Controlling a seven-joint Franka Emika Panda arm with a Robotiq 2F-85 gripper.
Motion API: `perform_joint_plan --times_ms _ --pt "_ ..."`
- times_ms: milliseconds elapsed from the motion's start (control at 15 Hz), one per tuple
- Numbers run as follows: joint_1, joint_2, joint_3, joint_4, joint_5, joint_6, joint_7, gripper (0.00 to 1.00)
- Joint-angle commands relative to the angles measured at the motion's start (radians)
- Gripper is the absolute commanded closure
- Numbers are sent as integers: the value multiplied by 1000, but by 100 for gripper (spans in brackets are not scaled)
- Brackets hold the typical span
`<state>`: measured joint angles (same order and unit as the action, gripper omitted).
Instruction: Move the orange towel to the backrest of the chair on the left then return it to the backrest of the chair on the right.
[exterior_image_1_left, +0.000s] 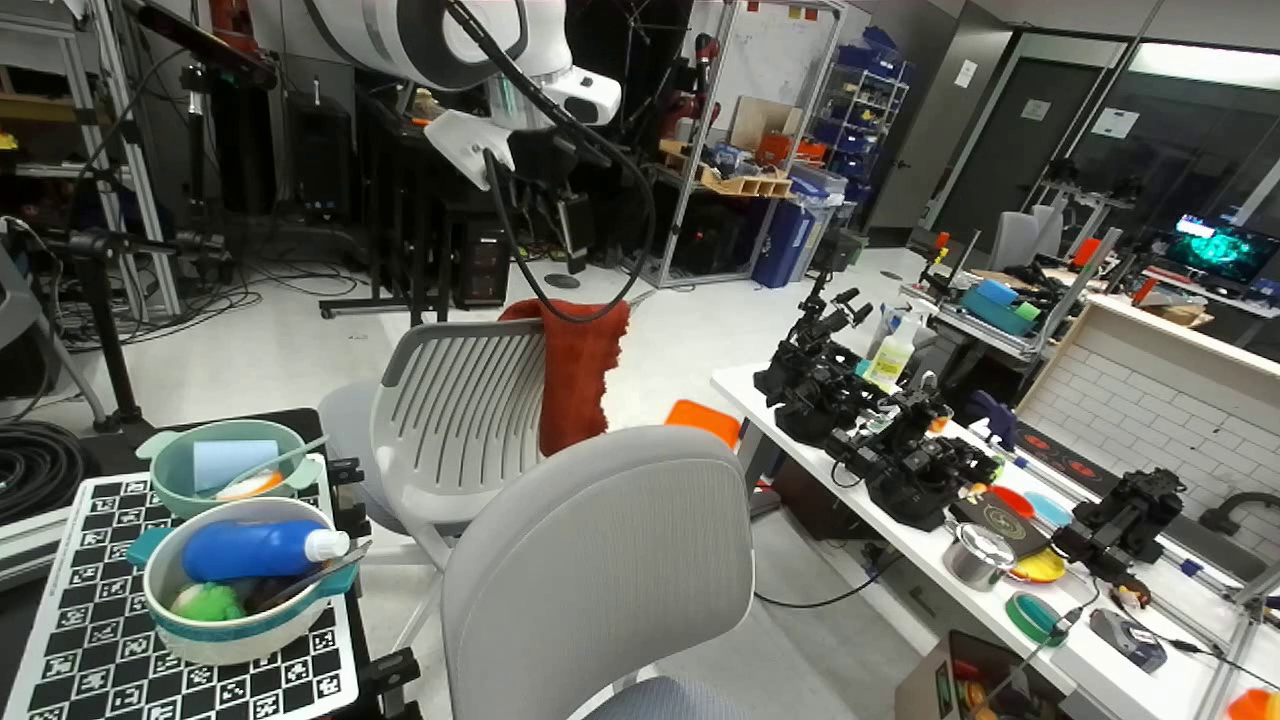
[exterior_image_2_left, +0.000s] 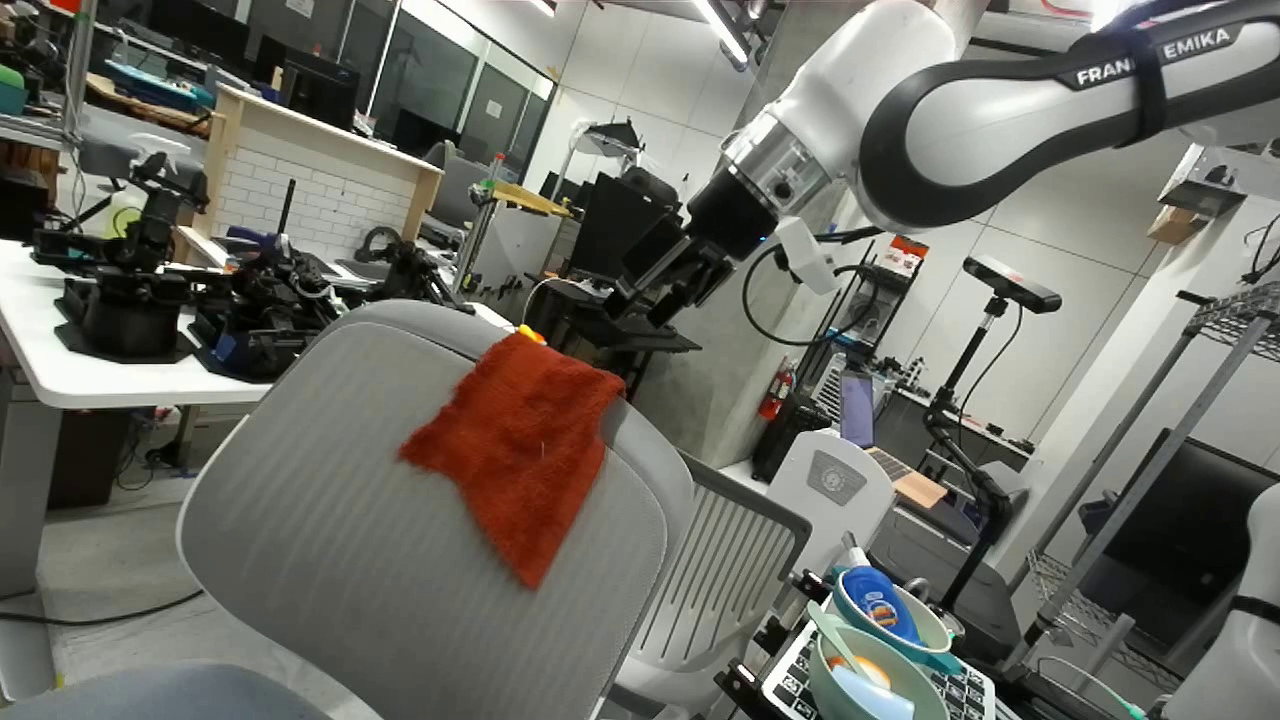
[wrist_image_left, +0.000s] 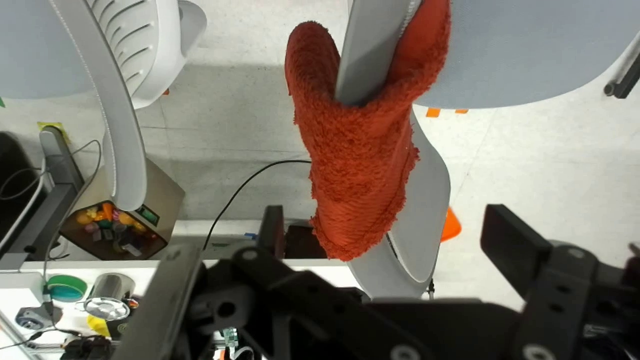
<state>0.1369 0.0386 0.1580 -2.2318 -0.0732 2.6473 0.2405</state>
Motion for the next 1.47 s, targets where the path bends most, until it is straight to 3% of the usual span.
perform_joint_plan --times_ms 0,667,800,1400 --pt "5 69 -5 59 36 -34 -46 0" --pt "15 171 -10 131 43 -93 -54 2" --pt "14 167 -11 139 44 -116 -54 27" --pt "8 180 -29 154 33 -166 -50 93"
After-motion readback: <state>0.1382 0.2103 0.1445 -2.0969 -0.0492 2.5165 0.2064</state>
